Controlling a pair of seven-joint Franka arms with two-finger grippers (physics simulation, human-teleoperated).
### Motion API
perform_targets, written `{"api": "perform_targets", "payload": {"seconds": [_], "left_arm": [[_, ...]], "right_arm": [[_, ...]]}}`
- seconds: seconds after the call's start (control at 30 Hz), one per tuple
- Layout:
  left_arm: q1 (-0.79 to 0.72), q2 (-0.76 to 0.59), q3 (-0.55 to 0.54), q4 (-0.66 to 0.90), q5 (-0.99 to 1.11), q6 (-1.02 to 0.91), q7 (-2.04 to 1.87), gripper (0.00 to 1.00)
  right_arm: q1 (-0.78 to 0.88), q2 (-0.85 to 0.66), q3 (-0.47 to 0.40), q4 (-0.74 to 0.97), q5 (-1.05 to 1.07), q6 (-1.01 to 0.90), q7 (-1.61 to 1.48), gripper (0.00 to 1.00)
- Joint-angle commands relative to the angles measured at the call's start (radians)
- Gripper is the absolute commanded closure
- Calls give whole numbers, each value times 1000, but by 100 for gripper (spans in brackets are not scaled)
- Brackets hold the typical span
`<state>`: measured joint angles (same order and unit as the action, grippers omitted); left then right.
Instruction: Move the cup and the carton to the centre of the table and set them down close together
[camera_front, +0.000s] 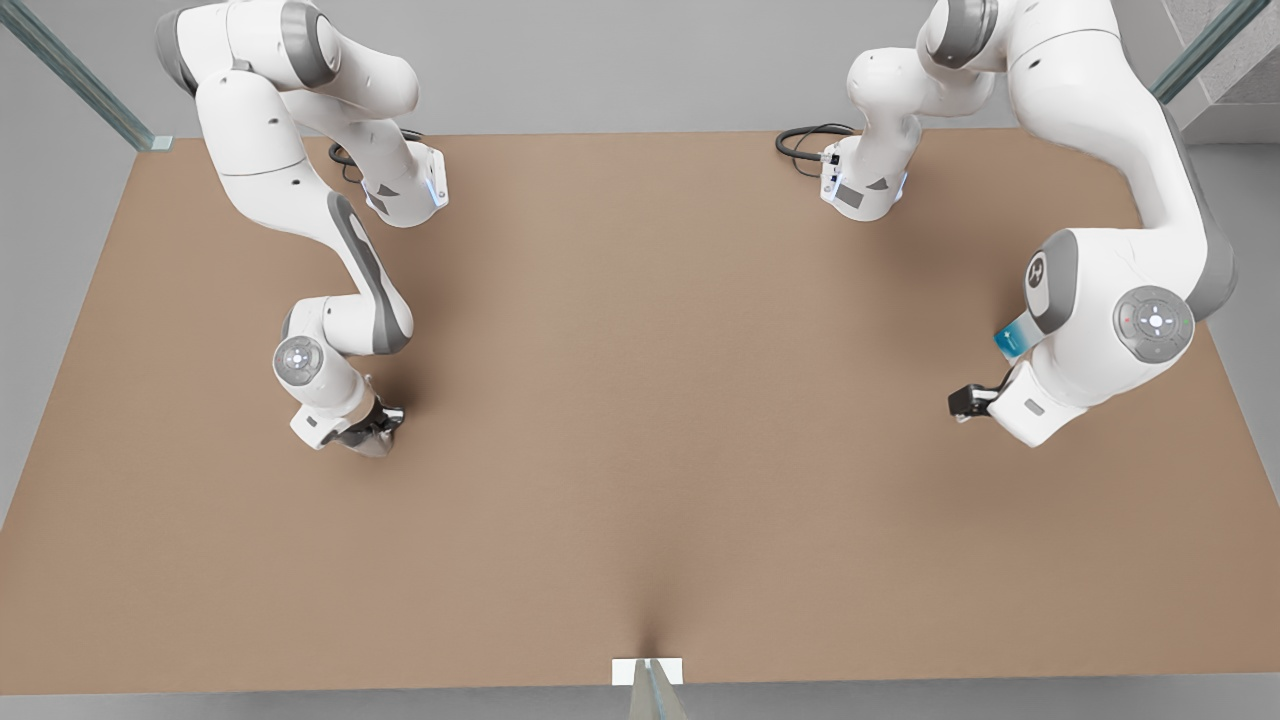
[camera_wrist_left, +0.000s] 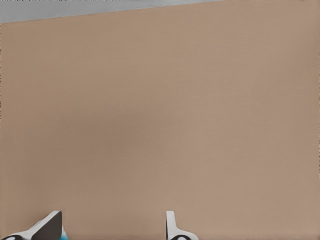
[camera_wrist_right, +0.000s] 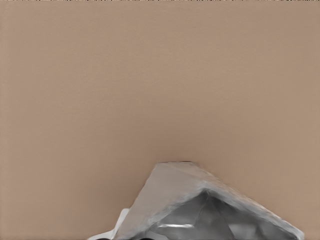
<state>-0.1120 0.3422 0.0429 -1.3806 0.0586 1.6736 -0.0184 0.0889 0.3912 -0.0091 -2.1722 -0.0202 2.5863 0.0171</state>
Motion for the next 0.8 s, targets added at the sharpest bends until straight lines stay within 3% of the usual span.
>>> {"api": "perform_targets", "payload": {"seconds": [0.0, 0.2, 0.5, 0.7, 0.77], "left_arm": [[0, 0, 0, 2, 0, 0, 0, 0], [0, -2, 0, 2, 0, 0, 2, 0], [2, 0, 2, 2, -2, 3, 2, 0], [3, 3, 8, 2, -2, 5, 2, 0], [2, 3, 8, 2, -2, 6, 0, 0]], "right_arm": [[0, 0, 0, 0, -1, 0, 1, 79], [26, -29, 1, 14, -3, -26, 7, 79], [144, -14, 1, 190, 52, -222, 126, 79], [221, 83, 6, 354, 62, -308, 182, 79], [239, 121, 9, 488, 60, -445, 181, 79]]}}
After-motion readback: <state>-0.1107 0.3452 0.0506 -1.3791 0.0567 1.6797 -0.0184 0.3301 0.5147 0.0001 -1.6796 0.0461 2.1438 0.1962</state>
